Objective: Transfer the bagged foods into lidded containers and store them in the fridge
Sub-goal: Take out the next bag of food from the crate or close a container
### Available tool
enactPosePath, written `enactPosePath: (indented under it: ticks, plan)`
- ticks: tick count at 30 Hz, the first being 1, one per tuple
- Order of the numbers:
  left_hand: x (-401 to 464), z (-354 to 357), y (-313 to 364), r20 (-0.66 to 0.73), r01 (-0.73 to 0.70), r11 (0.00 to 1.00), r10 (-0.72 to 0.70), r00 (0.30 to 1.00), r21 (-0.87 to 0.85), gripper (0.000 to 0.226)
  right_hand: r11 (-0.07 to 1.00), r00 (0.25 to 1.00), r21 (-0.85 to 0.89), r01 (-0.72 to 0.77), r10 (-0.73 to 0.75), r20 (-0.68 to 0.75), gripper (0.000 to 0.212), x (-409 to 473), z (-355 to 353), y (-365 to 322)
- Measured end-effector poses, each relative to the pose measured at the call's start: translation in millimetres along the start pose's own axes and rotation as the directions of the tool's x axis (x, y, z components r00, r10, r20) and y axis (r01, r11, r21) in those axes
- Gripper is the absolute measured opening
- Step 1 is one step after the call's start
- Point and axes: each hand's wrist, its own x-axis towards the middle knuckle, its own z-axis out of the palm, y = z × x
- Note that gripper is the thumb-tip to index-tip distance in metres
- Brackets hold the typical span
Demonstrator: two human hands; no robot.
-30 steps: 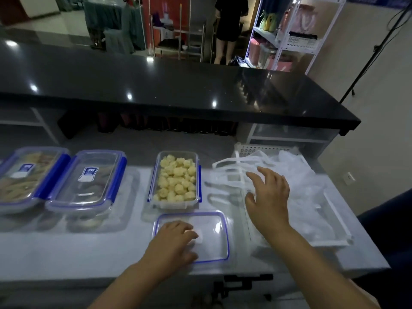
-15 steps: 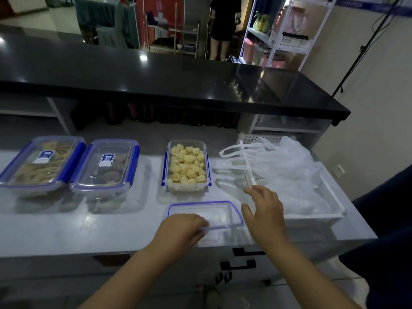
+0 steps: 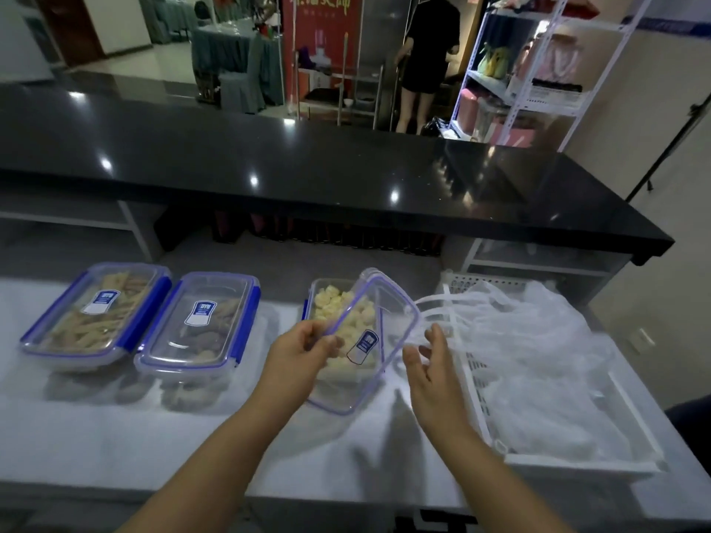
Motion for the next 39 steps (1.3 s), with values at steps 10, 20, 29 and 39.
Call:
enactPosePath:
  ticks: [10, 20, 29, 39]
  plan:
    - [74.8, 14.4, -27.3, -0.285, 0.115, 0.975, -0.057, 0.957, 0.189, 0.015, 0.965, 0.977, -0.209, 0.160, -0.124, 0.175, 0.060, 76.1, 44.6, 4.3]
    - [93.7, 15.8, -54.2, -0.265, 0.164, 0.931, -0.076, 0.961, 0.328, 0.024, 0.938, 0.975, -0.296, 0.181, -0.131, 0.180, 0.056, 87.8, 56.9, 13.1]
    - [92.8, 5.3, -57.0, -0.285, 0.311, 0.913, -0.234, 0.930, 0.265, 0.014, 0.930, 0.957, -0.273, 0.246, -0.189, 0.220, 0.062, 88.3, 63.6, 13.5]
    - [85.7, 1.4, -59.3, -0.390, 0.198, 0.946, -0.086, 0.917, 0.258, 0.057, 0.995, 0.970, -0.027, 0.091, -0.083, 0.228, 0.077, 91.5, 68.0, 20.6]
